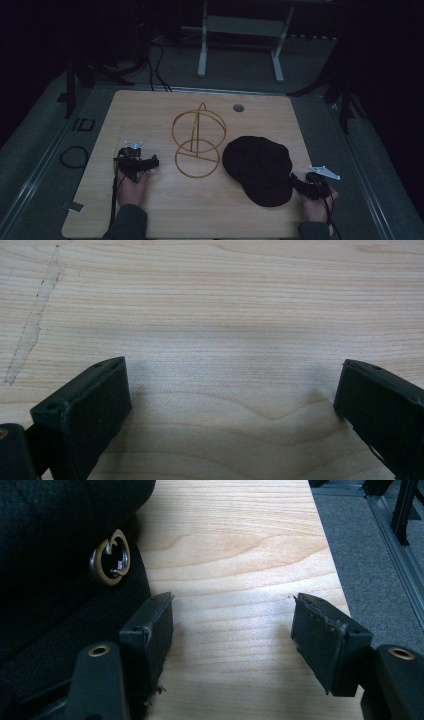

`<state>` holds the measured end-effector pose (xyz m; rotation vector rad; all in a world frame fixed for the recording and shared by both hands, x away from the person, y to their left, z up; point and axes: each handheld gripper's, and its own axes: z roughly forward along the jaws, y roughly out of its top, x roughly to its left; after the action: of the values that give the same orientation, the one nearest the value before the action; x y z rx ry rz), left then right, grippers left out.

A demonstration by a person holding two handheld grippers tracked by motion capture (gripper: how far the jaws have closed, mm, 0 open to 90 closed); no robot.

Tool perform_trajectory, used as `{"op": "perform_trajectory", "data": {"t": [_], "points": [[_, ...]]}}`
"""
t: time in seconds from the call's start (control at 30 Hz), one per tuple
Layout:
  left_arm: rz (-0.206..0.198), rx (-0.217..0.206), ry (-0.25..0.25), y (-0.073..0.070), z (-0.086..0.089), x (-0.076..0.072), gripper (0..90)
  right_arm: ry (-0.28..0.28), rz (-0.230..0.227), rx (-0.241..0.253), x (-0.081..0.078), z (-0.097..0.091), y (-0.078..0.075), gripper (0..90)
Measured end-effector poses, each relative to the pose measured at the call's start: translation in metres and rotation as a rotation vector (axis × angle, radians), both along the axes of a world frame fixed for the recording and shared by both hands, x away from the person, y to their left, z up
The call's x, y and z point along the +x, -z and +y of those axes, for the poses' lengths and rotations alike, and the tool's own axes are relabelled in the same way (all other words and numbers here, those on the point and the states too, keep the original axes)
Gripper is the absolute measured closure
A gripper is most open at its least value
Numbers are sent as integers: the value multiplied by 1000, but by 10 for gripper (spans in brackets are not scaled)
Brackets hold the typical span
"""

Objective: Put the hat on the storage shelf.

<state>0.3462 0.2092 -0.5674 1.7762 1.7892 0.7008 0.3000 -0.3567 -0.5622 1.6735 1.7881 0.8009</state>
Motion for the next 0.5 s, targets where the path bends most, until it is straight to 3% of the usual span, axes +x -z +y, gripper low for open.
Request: {"op": "perform_trajectory", "data": {"t": [0.23,0.33,0.5], "points": [[0,-1,0,0,0,0,12,-18,2,-1,0,-2,-1,367],[0,0,0,0,0,0,12,-19,27,-3,1,-4,-4,429],[0,-1,-1,0,0,0,12,-15,49,4,0,-6,-7,422]]}}
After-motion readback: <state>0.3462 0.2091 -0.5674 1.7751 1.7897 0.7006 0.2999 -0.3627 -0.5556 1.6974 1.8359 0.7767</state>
